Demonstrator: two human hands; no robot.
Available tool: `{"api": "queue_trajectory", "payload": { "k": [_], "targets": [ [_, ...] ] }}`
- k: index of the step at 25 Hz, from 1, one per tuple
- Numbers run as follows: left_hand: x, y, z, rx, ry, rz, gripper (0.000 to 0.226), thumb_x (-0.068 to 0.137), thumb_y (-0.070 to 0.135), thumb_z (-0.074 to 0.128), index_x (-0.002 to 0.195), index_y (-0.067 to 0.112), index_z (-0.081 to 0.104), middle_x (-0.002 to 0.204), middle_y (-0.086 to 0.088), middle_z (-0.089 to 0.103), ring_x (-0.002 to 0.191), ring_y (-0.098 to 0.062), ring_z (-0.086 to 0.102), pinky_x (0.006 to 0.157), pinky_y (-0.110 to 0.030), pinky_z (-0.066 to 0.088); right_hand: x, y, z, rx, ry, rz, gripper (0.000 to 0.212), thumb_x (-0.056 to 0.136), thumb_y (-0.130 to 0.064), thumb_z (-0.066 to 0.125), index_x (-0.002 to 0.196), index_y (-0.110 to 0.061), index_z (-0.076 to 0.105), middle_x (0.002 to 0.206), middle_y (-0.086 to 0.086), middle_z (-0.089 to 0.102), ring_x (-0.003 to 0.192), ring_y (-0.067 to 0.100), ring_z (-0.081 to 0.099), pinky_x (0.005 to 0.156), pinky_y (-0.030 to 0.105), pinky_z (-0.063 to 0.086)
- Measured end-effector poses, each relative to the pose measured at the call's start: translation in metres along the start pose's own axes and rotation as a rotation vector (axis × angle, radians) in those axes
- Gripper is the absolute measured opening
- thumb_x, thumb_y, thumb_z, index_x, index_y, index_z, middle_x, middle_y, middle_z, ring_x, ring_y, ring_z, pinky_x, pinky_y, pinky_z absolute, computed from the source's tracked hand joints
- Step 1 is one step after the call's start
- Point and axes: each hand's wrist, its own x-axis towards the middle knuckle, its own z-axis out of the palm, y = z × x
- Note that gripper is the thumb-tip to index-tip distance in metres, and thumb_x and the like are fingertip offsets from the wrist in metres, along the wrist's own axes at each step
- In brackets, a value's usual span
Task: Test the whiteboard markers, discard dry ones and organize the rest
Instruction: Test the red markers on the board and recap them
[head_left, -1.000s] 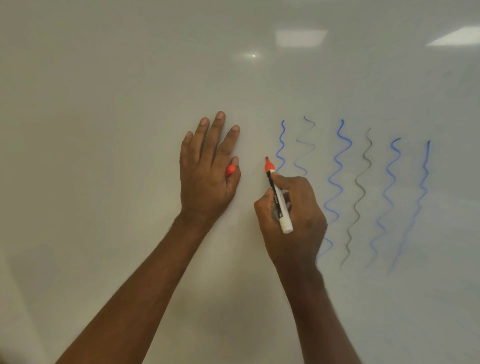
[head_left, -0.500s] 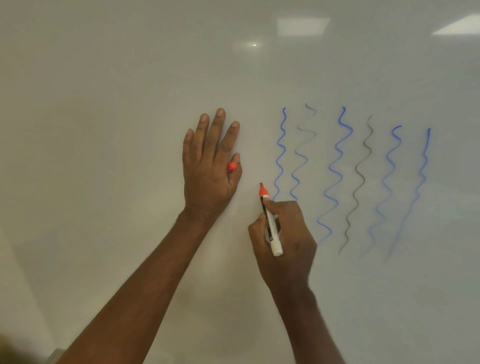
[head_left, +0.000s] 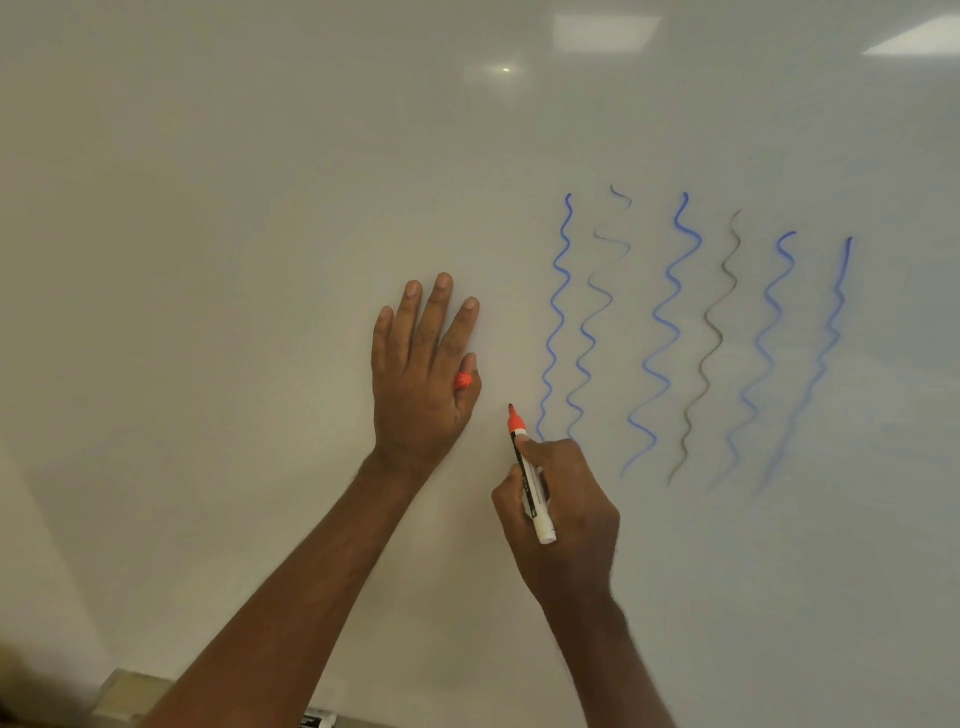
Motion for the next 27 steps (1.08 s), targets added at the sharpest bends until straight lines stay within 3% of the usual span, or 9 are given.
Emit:
{"api": "queue_trajectory", "payload": {
  "k": [7,11,13,15,18,21,23,27],
  "targets": [
    [-0.031,0.002,0.001,0.003,-0.094,-0.026,0.053,0.103,0.025,0.046,0.154,0.016,0.037,0.163,-0.013,0.031,0.152,-0.037,0.025,0.124,-0.055,0.019,-0.018,0.001,-0.009,0.009,-0.079,0.076,0.029,0.085,-0.012,0.067,0.106,-0.028,0.058,0.077,-0.007,0.056,0.061,0.014,0.055,0.05,0.034,0.049],
    [-0.055,0.02,-0.014,-0.2,-0.177,-0.201,0.047,0.105,0.03,0.047,0.15,0.016,0.044,0.166,-0.005,0.027,0.156,-0.029,0.015,0.126,-0.049,0.011,-0.031,-0.001,-0.03,0.119,-0.105,0.304,0.024,0.088,-0.018,0.063,0.11,-0.027,0.063,0.09,-0.011,0.059,0.072,0.011,0.06,0.059,0.033,0.053],
    [-0.071,0.041,-0.031,-0.457,-0.185,-0.382,0.034,0.104,0.024,0.049,0.135,0.012,0.057,0.163,0.0,0.033,0.155,-0.024,0.02,0.125,-0.038,0.017,-0.045,-0.002,-0.046,0.21,-0.088,0.389,0.026,0.089,-0.017,0.061,0.113,-0.025,0.066,0.095,-0.011,0.06,0.078,0.013,0.061,0.062,0.027,0.05],
    [-0.094,0.067,-0.051,-0.764,-0.174,-0.648,0.021,0.103,0.023,0.051,0.119,0.014,0.062,0.151,0.006,0.051,0.144,-0.019,0.04,0.113,-0.026,0.033,-0.064,-0.006,-0.063,0.297,-0.108,0.447,0.027,0.09,-0.013,0.06,0.113,-0.025,0.067,0.095,-0.008,0.062,0.076,0.018,0.06,0.062,0.027,0.047],
    [-0.128,0.106,-0.077,-1.174,-0.254,-1.209,0.017,0.106,0.032,0.05,0.107,0.022,0.063,0.124,0.007,0.069,0.111,-0.02,0.066,0.095,-0.04,0.049,-0.098,-0.013,-0.084,0.383,-0.16,0.58,0.03,0.094,-0.002,0.063,0.113,-0.025,0.07,0.098,-0.003,0.066,0.072,0.021,0.059,0.06,0.029,0.047],
    [-0.151,0.137,-0.099,-1.353,-0.369,-1.624,0.041,0.095,0.054,0.043,0.093,0.018,0.063,0.116,-0.006,0.074,0.095,-0.026,0.071,0.086,-0.046,0.053,-0.129,-0.02,-0.107,0.41,-0.211,0.668,0.031,0.094,-0.003,0.062,0.115,-0.025,0.07,0.101,0.0,0.068,0.074,0.022,0.062,0.06,0.033,0.05],
    [-0.166,0.151,-0.11,-1.479,-0.448,-1.782,0.051,0.094,0.06,0.036,0.08,0.015,0.056,0.117,-0.013,0.073,0.097,-0.031,0.071,0.089,-0.049,0.054,-0.147,-0.027,-0.121,0.416,-0.249,0.68,0.028,0.094,-0.013,0.06,0.117,-0.026,0.069,0.103,-0.001,0.069,0.081,0.022,0.065,0.064,0.033,0.054],
    [-0.19,0.171,-0.128,-1.778,-0.486,-1.969,0.05,0.106,0.052,0.031,0.083,0.015,0.054,0.122,-0.015,0.07,0.1,-0.033,0.069,0.089,-0.048,0.054,-0.177,-0.032,-0.147,0.342,-0.331,0.629,0.027,0.095,-0.024,0.057,0.12,-0.025,0.067,0.1,-0.007,0.07,0.079,0.018,0.067,0.062,0.023,0.053]
  ]
}}
